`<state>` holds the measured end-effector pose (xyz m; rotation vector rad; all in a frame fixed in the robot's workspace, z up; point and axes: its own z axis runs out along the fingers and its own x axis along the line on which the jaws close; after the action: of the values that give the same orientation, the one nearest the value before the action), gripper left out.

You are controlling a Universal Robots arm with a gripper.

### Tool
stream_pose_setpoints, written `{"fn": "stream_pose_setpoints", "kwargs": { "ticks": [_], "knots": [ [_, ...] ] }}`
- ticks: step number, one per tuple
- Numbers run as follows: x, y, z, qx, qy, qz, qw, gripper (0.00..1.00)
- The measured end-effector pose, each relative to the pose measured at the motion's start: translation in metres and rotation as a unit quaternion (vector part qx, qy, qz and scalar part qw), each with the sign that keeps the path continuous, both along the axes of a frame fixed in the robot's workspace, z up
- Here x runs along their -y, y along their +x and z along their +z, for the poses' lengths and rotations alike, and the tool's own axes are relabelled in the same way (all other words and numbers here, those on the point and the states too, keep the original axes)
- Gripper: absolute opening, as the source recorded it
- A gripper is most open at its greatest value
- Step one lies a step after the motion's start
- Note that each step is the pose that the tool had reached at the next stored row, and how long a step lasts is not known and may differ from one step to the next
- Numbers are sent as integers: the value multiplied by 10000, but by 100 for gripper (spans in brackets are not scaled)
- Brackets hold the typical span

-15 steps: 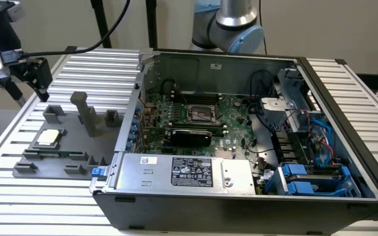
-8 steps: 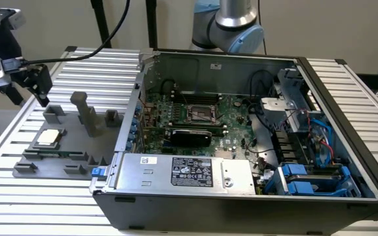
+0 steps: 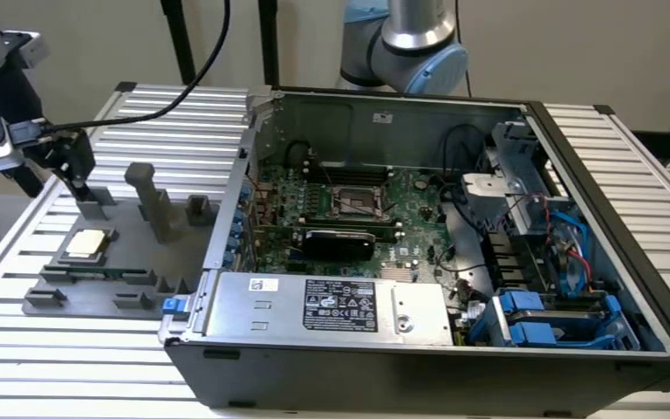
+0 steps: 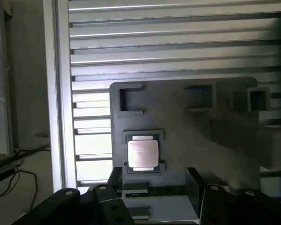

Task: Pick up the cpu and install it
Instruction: 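Pick up the cpu and move it towards the insertion slot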

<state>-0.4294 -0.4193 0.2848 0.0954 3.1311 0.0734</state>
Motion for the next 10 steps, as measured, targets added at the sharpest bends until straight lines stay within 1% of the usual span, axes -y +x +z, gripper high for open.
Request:
{"fn": "stream_pose_setpoints", "kwargs": {
  "ticks": [5, 10],
  "knots": [
    [43, 1, -92, 1, 1, 0, 10000, 65],
    [64, 0, -183, 1, 0, 0, 10000, 65]
  ]
}}
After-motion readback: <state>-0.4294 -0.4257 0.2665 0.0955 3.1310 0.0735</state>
